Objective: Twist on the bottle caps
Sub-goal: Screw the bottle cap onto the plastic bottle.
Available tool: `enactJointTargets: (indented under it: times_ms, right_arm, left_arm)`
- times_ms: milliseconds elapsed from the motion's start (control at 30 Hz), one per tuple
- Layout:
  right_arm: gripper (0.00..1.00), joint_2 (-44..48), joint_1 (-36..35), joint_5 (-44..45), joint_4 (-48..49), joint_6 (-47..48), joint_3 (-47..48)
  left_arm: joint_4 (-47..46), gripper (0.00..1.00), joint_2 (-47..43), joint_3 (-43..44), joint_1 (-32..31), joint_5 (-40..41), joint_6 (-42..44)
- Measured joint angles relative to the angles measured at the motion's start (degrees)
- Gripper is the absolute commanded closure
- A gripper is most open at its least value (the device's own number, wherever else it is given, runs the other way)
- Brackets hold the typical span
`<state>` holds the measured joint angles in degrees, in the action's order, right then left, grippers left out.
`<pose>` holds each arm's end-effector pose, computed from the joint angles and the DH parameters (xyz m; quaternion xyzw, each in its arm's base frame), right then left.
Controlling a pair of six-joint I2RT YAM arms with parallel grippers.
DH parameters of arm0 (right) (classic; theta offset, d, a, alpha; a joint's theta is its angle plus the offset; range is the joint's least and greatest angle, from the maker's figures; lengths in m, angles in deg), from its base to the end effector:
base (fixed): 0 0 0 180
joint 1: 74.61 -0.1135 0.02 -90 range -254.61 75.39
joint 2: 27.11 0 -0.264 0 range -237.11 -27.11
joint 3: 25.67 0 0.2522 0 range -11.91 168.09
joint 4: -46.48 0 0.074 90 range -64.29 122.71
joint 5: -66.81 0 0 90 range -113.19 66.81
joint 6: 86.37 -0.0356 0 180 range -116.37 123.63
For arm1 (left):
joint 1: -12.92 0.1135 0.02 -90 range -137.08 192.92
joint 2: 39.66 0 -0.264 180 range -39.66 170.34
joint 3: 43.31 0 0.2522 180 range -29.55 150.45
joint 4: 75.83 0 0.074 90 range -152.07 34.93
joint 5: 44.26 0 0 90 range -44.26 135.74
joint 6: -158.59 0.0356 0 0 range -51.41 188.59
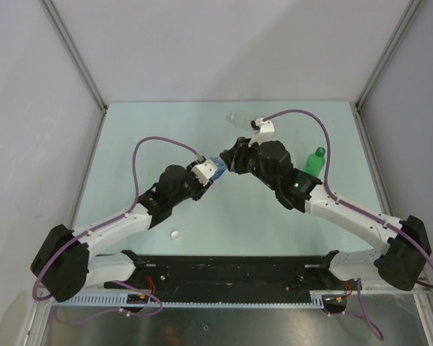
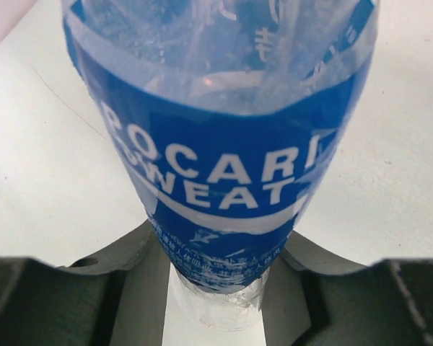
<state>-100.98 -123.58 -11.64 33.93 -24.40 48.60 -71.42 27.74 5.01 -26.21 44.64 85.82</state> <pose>0.2058 0.2256 0.3460 -0.0785 0.7726 0.3279 0.5380 0.1992 -0.1630 0.2311 0.3995 0.7346 -0.1120 0.5368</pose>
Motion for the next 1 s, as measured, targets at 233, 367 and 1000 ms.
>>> enactJointTargets:
  times_ms: [233,367,1000]
  right_arm:
    - [0.35,1.18,0.02,-3.61,2.6,3.17,-0.85]
    - [0.2,3.23,-0.26,-6.32,3.82,7.91,-1.42]
    - [0.01,23.17,-1.53,-28.59,-10.95,36.68,-2.97]
  left_arm:
    - [-5.97,1.0,-0.68,-0.44,-1.31,-1.22,-0.37]
    - [-9.75,1.0,-1.25,-0.44,-1.7,-2.86,-0.57]
    - [-13.35,1.0,-5.25,-1.49,-2.1,-18.25,2.91]
